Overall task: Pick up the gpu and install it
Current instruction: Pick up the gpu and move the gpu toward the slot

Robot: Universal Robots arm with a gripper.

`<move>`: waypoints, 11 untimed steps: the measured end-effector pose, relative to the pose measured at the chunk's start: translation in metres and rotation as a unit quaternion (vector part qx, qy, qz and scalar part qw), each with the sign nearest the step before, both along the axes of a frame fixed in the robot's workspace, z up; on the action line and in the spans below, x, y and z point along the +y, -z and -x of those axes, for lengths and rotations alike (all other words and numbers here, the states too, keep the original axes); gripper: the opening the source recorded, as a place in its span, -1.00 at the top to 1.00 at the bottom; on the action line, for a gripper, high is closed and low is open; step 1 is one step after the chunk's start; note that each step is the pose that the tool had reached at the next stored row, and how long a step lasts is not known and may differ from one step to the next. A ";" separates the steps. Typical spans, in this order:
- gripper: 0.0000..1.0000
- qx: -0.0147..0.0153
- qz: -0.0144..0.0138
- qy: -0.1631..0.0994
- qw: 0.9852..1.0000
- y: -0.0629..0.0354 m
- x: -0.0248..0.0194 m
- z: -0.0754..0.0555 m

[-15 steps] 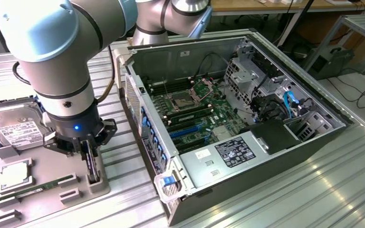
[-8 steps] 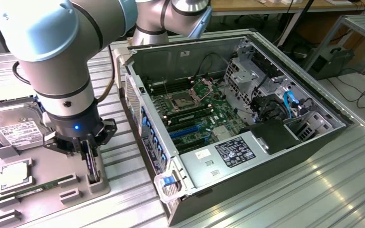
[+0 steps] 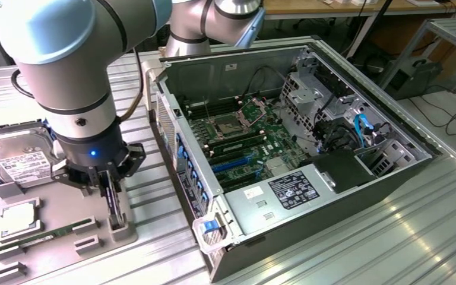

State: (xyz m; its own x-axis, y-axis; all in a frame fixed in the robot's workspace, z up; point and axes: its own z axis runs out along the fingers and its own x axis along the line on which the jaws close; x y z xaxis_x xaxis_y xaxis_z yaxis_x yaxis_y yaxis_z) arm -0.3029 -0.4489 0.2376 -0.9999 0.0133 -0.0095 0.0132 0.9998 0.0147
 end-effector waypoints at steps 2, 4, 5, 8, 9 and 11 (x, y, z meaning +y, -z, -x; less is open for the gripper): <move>0.45 0.000 0.000 0.000 1.000 -0.0026 0.0000 0.000; 0.45 0.000 0.000 0.000 1.000 -0.0053 0.0000 0.000; 0.45 0.000 0.000 0.000 1.000 -0.0064 0.0000 0.000; 0.45 0.000 0.000 0.000 1.000 -0.0102 0.0000 0.000; 0.45 0.000 0.000 0.000 1.000 -0.0116 0.0000 0.000; 0.45 0.000 0.000 0.000 1.000 -0.0151 0.0000 0.000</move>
State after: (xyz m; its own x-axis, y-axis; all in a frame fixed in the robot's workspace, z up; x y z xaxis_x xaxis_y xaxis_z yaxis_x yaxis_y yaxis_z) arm -0.3029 -0.4488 0.2527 -0.9999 0.0133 -0.0095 0.0132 0.9998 0.0147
